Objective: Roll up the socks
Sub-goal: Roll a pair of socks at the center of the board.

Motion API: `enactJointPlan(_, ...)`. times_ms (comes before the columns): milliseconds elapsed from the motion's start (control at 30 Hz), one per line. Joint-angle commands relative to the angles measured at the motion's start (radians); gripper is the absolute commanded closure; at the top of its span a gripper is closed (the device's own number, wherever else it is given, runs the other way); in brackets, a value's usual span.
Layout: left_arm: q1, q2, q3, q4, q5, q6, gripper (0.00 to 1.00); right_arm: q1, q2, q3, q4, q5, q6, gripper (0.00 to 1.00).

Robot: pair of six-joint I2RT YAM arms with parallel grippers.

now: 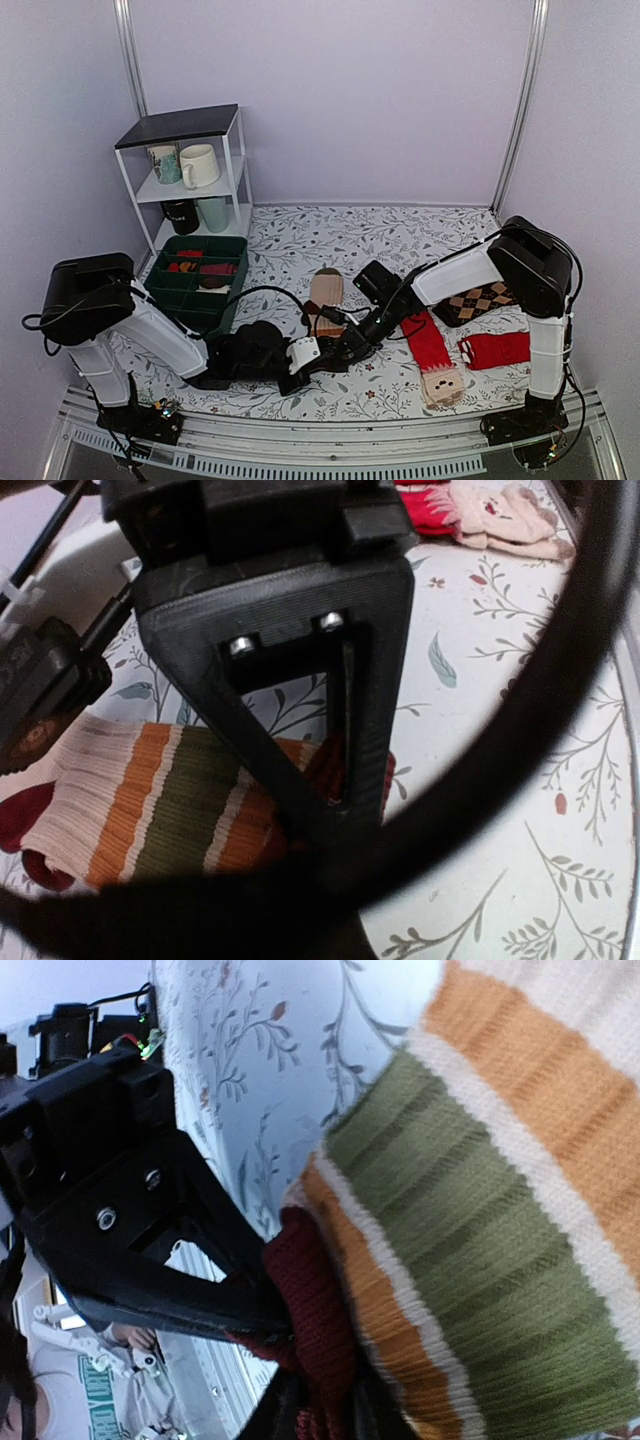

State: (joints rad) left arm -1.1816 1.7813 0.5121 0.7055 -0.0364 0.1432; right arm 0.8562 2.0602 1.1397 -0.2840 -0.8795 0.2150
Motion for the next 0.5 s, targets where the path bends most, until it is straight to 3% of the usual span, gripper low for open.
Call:
enactJointPlan(0, 0.01, -0.056, -0.036, -0.078, 0.022, -0.099, 1.0, 0.015, 0.037, -0.044, -0.07, 0.149, 0.019, 0.8)
enactJointPlan(100, 0.019, -0.074, -0.076, -0.084, 0.041, -0.168, 1.0, 0.014, -0.008, -0.054, 0.044, 0.166, 0.042, 0.73)
enactJointPlan(200, 0.022, -0.072, -0.102, -0.085, 0.056, -0.222, 1.0, 0.01, -0.093, -0.132, 0.269, 0.211, 0.081, 0.67)
enactJointPlan(367, 0.04, -0.047, -0.092, -0.118, 0.087, -0.275, 1.0, 0.01, -0.273, -0.415, 0.813, 0.266, 0.067, 0.65)
enactJointPlan(467, 0.065, -0.026, -0.075, -0.14, 0.118, -0.3, 1.0, 0.042, -0.354, -0.547, 1.0, 0.303, -0.011, 0.65)
